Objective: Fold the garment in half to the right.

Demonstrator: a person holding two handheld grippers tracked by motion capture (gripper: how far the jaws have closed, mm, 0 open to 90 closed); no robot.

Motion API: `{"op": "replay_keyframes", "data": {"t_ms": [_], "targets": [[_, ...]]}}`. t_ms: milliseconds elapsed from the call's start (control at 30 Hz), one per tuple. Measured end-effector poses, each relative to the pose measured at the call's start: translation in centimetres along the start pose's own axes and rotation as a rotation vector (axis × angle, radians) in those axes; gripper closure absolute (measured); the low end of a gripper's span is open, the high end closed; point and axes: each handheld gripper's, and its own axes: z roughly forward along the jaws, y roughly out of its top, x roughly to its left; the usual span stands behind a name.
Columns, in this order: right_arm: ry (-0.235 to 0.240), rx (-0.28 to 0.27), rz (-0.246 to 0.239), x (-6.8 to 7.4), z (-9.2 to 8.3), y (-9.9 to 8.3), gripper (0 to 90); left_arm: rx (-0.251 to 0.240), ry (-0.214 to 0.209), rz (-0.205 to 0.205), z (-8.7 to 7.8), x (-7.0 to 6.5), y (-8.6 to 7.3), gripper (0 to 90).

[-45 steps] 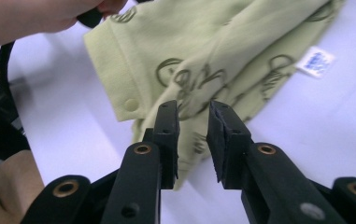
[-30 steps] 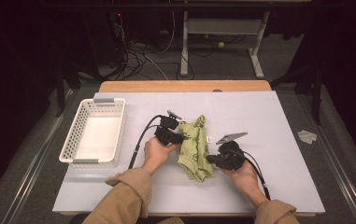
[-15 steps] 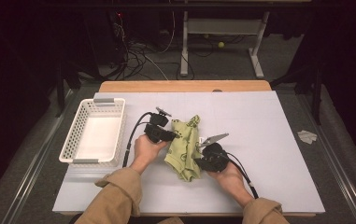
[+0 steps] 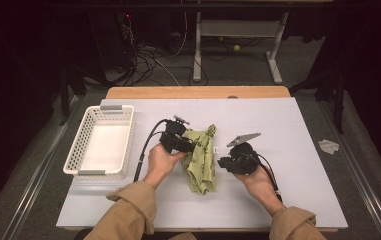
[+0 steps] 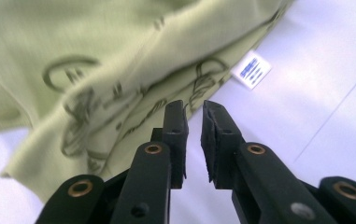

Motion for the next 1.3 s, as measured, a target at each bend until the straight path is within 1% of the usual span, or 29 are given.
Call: {"op": "replay_keyframes", "data": {"t_ms": [33, 100, 133, 167, 233, 400, 467, 567, 700, 733, 800, 867, 967, 1033, 1100, 1233, 1300], "targets": [[0.0, -0.008, 0.0, -0.1, -0.2, 0.2, 79.7, 0.0, 0.002, 0.003, 0.1, -0.2, 0.0, 39.9], [-0.017, -0.017, -0.002, 0.0, -0.5, 0.5, 77.7, 0.006, 0.007, 0.016, 0.4, -0.5, 0.1, 36.2], [-0.019, -0.017, -0.012, 0.0, -0.7, 0.7, 76.9, 0.01, 0.01, 0.025, 0.5, -0.6, 0.0, 33.7], [-0.019, -0.017, -0.012, 0.0, -0.7, 0.7, 76.9, 0.01, 0.01, 0.025, 0.5, -0.6, 0.0, 32.1], [-0.018, -0.007, -0.021, 0.1, -0.9, 1.2, 75.8, 0.022, 0.015, 0.041, 0.6, -0.9, -0.1, 30.1], [-0.024, -0.022, -0.021, 0.2, -1.4, 1.8, 75.0, 0.019, 0.015, 0.049, 0.3, -1.1, -0.1, 29.3], [-0.026, -0.042, -0.017, 0.2, -2.1, 2.3, 74.1, 0.014, 0.018, 0.052, 0.3, -1.5, -0.1, 28.8], [-0.021, -0.055, -0.02, 0.3, -2.5, 2.7, 73.0, 0.022, 0.028, 0.058, 0.8, -2.0, -0.2, 27.5], [-0.016, -0.049, -0.028, 0.7, -2.5, 3.1, 71.0, 0.047, 0.038, 0.065, 1.7, -2.4, -0.4, 27.2], [-0.02, -0.044, -0.021, 0.7, -2.4, 3.1, 70.0, 0.049, 0.041, 0.069, 1.9, -2.4, -0.5, 27.2], [-0.025, -0.032, -0.015, 0.6, -2.3, 3.1, 69.2, 0.048, 0.049, 0.079, 2.1, -2.5, -0.7, 28.4], [-0.031, -0.027, -0.009, 0.4, -2.2, 3.0, 68.8, 0.044, 0.06, 0.091, 2.0, -2.5, -0.9, 31.9], [-0.036, -0.036, 0.003, 0.2, -2.4, 3.0, 68.6, 0.03, 0.065, 0.1, 1.5, -2.4, -1.2, 41.3], [-0.035, -0.052, 0.006, 0.2, -2.8, 3.0, 68.1, 0.024, 0.085, 0.112, 1.3, -2.6, -1.3, 47.0], [-0.033, -0.06, 0.004, 0.5, -3.1, 3.0, 67.4, 0.014, 0.084, 0.116, 1.2, -2.9, -1.3, 48.3], [-0.029, -0.06, -0.016, 1.2, -3.3, 3.4, 65.9, -0.02, 0.056, 0.108, 0.9, -3.0, -1.3, 47.7], [-0.03, -0.061, -0.014, 1.3, -3.4, 3.5, 65.3, -0.016, 0.047, 0.104, 0.9, -2.8, -1.3, 45.7]]}}
